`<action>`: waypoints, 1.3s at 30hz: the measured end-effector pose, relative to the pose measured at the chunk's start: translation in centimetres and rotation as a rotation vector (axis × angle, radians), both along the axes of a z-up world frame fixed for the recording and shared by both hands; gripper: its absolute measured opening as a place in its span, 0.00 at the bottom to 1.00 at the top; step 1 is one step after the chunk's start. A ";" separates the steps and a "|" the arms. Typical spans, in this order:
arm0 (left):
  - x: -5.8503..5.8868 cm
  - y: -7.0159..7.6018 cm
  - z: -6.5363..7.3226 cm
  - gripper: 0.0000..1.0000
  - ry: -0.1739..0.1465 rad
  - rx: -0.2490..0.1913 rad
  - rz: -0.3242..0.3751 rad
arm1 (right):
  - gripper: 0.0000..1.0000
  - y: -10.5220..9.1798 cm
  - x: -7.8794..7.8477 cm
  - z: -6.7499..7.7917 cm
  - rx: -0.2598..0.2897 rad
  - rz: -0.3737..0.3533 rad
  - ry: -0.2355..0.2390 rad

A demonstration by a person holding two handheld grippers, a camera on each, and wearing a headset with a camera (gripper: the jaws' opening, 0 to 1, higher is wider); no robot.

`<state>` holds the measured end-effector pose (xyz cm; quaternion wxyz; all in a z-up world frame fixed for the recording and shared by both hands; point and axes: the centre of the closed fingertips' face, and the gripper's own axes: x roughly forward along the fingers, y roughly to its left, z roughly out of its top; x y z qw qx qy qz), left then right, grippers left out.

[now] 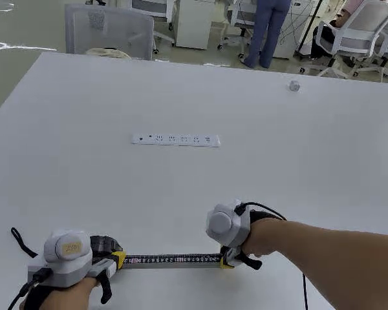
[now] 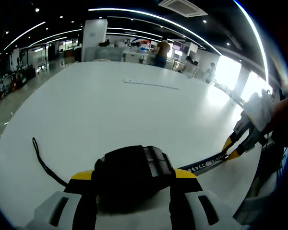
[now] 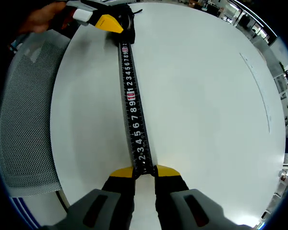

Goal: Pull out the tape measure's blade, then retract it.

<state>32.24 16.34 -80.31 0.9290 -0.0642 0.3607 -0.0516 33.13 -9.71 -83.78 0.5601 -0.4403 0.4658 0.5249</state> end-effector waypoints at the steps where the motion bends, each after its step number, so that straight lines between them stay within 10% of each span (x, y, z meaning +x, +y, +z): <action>1: 0.0 0.0 0.0 0.57 0.000 -0.001 -0.001 | 0.15 0.1 0.1 -0.1 0.000 -0.004 0.002; 39: 0.0 0.0 0.0 0.58 0.007 -0.016 -0.004 | 0.15 2.3 -0.2 -0.1 0.019 0.004 -0.001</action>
